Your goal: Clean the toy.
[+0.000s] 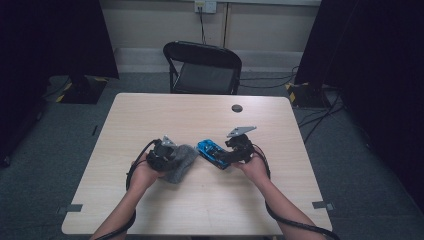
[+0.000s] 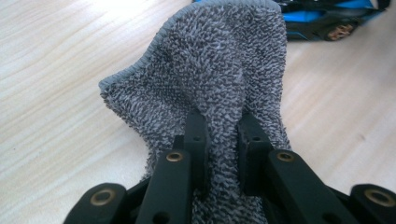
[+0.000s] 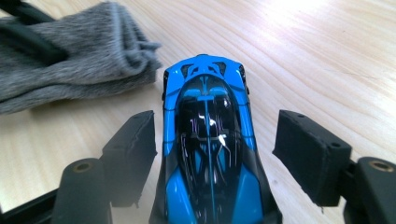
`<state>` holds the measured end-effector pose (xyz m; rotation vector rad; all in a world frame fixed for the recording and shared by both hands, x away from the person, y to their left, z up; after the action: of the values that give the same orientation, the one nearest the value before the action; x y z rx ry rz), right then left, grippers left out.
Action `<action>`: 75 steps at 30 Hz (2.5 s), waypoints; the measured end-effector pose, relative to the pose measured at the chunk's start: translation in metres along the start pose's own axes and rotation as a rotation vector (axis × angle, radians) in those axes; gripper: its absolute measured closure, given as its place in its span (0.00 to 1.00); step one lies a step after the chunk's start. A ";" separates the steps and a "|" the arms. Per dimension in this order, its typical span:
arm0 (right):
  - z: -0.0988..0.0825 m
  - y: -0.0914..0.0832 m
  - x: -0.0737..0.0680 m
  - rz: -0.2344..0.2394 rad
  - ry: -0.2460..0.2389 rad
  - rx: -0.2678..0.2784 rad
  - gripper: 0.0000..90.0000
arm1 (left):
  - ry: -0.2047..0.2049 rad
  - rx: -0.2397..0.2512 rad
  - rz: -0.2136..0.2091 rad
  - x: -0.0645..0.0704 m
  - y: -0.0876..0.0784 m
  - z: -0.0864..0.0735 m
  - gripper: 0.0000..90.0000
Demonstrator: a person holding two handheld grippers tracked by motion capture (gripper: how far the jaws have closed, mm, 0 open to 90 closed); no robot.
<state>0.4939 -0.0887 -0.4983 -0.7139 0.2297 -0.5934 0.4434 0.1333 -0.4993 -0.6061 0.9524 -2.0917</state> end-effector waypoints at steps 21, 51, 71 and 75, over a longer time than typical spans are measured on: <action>0.000 0.034 -0.002 -0.012 -0.024 -0.064 0.37 | -0.013 0.021 0.002 -0.001 0.000 0.000 0.86; 0.002 0.031 -0.009 -0.042 -0.134 -0.060 0.46 | -0.095 0.046 0.025 -0.012 0.011 0.007 0.86; 0.002 0.032 -0.008 -0.042 -0.098 -0.058 0.47 | -0.155 -0.065 0.031 0.005 0.045 0.025 0.87; 0.002 0.031 -0.008 -0.042 -0.096 -0.060 0.47 | -0.133 -0.073 -0.019 0.019 0.044 0.024 0.87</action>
<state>0.5018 -0.0641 -0.5181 -0.8049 0.1443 -0.5922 0.4663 0.0885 -0.5170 -0.7848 0.9536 -2.0124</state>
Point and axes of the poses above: each handheld gripper's, and its own axes: y roughly forward along the jaws, z roughly out of its top, x roughly to its right, the point moved 6 cm from there along y, roughly forward along the jaws, and after that the axes turned 6 degrees about -y, right-handed, at the moved point
